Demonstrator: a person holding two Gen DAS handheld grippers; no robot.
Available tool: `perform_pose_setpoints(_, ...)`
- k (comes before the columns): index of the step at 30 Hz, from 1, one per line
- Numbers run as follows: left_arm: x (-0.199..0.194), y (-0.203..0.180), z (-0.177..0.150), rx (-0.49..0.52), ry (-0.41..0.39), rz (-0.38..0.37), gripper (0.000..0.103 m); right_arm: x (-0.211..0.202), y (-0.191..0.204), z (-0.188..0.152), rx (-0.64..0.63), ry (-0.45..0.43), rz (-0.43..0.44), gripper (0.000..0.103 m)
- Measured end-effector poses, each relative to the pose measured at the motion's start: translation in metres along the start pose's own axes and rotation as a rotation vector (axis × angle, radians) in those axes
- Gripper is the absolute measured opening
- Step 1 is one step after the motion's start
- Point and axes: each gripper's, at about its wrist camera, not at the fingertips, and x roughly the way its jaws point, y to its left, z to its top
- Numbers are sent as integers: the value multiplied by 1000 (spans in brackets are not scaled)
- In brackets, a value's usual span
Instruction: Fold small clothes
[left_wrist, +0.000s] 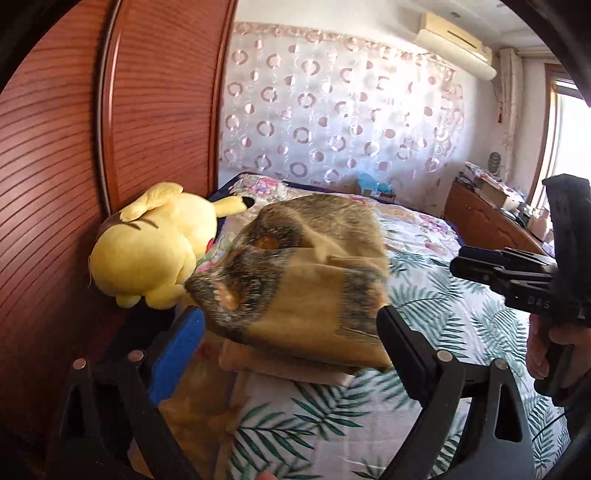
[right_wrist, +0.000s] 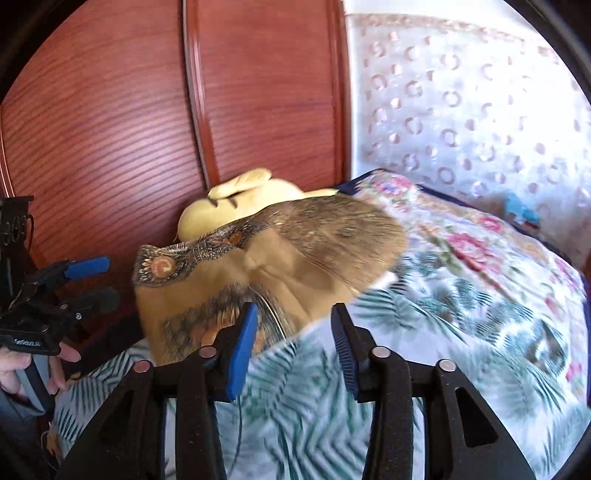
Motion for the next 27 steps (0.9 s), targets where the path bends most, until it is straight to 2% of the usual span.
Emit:
perform_pose_setpoints(2,-10,-15,0,15,-8,-28,95,-30,0,-13,21,-27,-30,53)
perform_pose_setpoints(4,-20,-33,-1,38,-21,-42,95,-58,0,-27,45,-54,-55,67)
perform_pose_setpoints(7,-32,-57,-1,68,-40,-73,95,-99,4,-50,91,-96,-102,77)
perform_pose_setpoints(18,-82,-136,-4,147,-113,-176,95,-222,25,-107,215,-214,-349,78)
perform_pose_setpoints(23,-99,-166,-5,176,-131,-196,95,-258,35,-124,260,-249,-402,78)
perform_pose_setpoints(27,-110,-180,-7,201,-150,-204,95,-271,44,-135,271,-260,-454,78)
